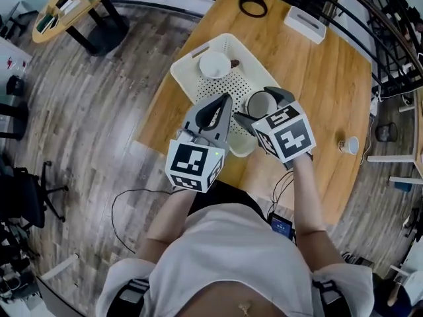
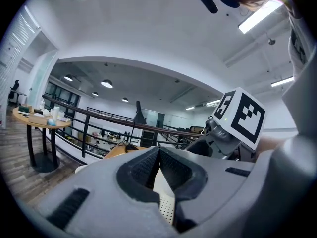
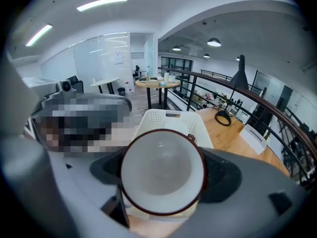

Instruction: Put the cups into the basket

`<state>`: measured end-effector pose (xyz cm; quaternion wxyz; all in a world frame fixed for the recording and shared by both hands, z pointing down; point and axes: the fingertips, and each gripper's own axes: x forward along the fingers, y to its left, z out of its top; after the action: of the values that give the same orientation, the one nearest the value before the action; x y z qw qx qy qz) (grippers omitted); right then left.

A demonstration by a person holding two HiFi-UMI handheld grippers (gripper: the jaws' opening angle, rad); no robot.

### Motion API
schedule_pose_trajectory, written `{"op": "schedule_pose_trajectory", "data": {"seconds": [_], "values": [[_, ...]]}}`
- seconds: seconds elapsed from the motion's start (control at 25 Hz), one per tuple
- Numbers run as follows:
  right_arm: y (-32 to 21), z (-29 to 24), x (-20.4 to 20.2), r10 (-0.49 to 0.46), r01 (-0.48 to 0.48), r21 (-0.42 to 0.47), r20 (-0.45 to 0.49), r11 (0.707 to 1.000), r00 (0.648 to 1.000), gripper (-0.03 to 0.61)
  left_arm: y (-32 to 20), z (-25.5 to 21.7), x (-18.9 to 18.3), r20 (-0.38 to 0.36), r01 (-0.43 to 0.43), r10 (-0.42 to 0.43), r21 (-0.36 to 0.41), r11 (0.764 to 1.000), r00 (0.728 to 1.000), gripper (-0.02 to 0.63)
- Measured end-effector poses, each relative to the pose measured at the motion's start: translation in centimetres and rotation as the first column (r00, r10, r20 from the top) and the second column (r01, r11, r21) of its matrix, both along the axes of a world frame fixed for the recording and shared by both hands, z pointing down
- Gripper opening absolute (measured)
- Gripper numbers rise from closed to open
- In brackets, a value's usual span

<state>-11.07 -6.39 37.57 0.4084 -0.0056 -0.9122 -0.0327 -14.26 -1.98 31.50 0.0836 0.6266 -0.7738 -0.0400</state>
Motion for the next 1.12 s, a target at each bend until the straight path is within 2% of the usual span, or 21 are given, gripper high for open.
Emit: {"op": "schedule_pose_trajectory", "data": {"seconds": [0.2, 0.4, 0.92, 1.12], "values": [[1.4, 1.5, -1.9, -0.040, 0.040, -0.014, -0.037, 0.999, 0.998, 0.428, 1.5, 0.6, -2.0, -0.007, 0.035, -0.035, 0.000, 0.999, 0.999, 0.008], [1.2, 2.3, -2.8, -0.033, 0.033, 0.000, -0.077, 0.999, 0.997, 0.428, 1.4, 1.0, -3.3, -0.036, 0.036, -0.035, 0.019, 0.999, 0.999, 0.008], [-3.1, 6.1, -5.7, 0.019, -0.017, 0.017, -0.152, 1.000, 0.988, 0.428, -5.1, 1.4, -8.2, -0.034, -0.011, 0.013, 0.043, 0.999, 0.999, 0.008], [-4.6, 8.4, -7.3, 0.025, -0.027, -0.007, -0.180, 1.000, 0.983, 0.428, -8.2, 1.9, -10.7, -0.029, -0.027, 0.028, 0.039, 0.999, 0.999, 0.008]]}}
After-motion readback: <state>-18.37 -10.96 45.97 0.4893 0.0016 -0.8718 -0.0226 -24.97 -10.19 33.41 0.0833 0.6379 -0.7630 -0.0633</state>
